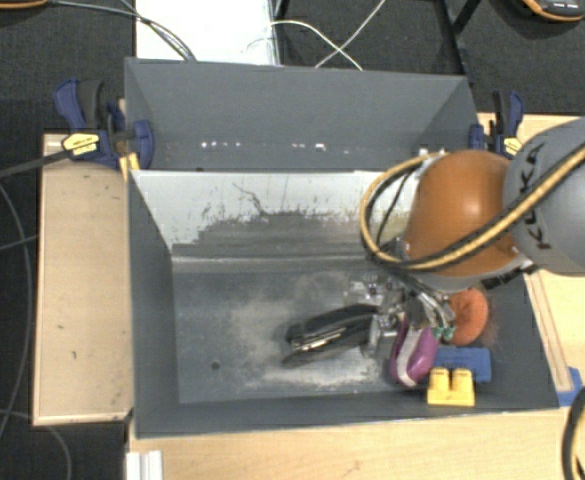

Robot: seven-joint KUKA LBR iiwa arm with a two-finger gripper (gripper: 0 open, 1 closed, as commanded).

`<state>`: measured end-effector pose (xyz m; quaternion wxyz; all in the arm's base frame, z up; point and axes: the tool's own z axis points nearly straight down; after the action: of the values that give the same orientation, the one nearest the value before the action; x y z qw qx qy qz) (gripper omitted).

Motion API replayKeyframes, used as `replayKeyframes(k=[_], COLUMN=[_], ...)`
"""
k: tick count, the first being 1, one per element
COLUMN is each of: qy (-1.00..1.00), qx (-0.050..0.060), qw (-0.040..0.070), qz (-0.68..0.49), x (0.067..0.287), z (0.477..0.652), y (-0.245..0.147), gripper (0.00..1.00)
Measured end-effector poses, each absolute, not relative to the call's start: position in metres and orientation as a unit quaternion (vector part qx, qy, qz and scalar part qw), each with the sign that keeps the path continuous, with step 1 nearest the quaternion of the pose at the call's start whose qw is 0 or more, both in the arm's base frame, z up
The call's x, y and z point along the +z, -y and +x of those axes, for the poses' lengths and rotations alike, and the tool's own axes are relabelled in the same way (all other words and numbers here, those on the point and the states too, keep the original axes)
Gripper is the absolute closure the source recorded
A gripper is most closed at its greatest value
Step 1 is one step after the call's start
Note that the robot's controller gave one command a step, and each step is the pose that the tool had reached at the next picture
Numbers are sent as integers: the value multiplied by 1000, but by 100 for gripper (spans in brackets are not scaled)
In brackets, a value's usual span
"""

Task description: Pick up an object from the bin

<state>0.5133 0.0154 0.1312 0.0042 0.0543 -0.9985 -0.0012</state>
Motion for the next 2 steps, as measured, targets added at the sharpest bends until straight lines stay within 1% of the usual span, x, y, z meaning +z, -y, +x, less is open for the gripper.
replayKeyframes(k=[1,2], qy=[998,999], qx=[-1,-1], qw=[7,4], qz=[54,54], x=[145,170], z=[512,513], y=[-15,-15], gripper=[100,100])
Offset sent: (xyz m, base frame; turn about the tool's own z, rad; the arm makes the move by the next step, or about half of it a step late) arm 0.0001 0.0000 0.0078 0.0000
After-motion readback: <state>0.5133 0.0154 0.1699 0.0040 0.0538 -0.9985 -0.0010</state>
